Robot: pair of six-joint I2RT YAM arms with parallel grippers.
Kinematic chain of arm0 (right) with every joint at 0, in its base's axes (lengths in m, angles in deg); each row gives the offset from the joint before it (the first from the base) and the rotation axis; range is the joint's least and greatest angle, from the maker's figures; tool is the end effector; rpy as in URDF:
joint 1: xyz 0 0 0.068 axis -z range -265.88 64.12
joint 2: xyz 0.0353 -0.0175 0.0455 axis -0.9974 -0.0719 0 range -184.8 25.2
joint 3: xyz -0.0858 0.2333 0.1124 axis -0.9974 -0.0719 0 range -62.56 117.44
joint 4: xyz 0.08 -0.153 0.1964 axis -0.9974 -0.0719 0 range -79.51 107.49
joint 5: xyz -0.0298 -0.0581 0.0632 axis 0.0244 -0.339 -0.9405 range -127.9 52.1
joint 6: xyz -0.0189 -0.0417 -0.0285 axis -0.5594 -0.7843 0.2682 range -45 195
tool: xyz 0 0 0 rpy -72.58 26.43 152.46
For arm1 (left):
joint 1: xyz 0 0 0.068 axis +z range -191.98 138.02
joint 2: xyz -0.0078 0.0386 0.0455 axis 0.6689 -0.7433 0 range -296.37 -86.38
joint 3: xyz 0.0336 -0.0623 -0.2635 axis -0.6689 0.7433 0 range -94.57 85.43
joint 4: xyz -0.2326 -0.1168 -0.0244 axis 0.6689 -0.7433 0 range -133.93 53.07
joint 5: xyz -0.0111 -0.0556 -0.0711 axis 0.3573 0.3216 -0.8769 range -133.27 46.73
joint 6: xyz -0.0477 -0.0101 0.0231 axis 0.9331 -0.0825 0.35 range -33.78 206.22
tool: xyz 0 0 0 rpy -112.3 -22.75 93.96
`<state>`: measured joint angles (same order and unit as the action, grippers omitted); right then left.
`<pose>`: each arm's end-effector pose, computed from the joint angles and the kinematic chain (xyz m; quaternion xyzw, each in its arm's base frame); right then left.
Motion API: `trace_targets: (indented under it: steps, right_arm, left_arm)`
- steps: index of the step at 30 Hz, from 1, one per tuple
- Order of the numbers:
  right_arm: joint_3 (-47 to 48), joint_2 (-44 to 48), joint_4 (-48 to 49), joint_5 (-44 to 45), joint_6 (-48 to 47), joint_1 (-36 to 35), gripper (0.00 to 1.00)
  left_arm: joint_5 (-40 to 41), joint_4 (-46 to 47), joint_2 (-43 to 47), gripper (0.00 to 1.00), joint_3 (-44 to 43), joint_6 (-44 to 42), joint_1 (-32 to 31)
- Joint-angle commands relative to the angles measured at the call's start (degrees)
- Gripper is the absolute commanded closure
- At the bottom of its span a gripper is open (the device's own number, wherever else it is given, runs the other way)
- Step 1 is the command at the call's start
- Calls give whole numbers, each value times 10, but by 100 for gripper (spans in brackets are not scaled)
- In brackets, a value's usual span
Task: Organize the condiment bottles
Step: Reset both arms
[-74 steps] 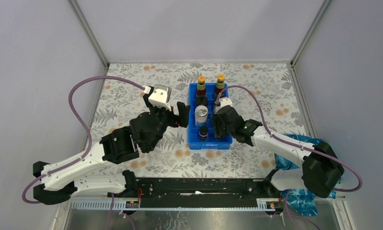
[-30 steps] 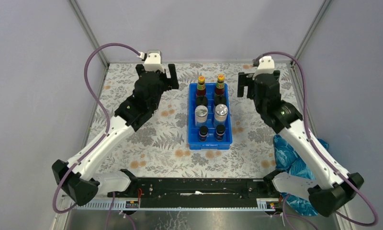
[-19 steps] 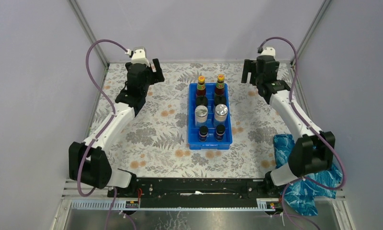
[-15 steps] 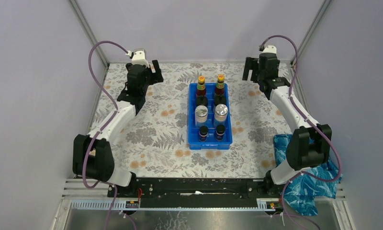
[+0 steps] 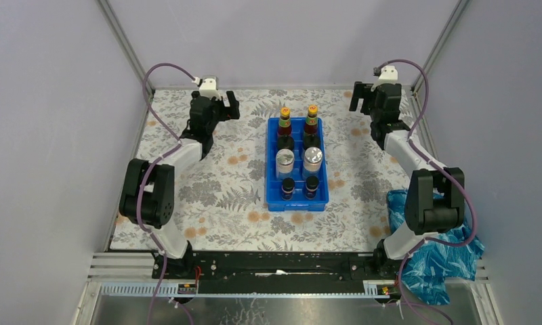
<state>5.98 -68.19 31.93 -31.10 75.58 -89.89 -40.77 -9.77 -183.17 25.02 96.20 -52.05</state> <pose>0.3901 0.0232 0.3087 0.0149 0.7678 -0.0199 0.6403 0.3864 -0.0670 0.2610 -0.0136 0.7615 -0.0964 0.6408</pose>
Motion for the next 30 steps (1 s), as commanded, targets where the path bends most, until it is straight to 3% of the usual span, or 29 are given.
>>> trace_targets:
  steps: [1, 7, 15, 23, 30]
  right_arm:
    - [-50, 18, 128, -9, -20, 5, 0]
    - [-108, 29, 172, 33, -12, 4, 0]
    - [-120, 33, 177, 86, 8, 4, 0]
    - [-125, 40, 158, 96, 12, 3, 0]
    - [-127, 37, 150, 95, 15, 2, 0]
  left_arm:
    - [-51, 82, -29, 2, 8, -19, 3]
    - [-65, 163, -14, 1, 78, -42, 3]
    - [-27, 168, 14, 1, 118, -66, -1]
    - [55, 168, 15, 1, 125, -81, -38]
    - [70, 180, 21, 1, 137, -80, -48]
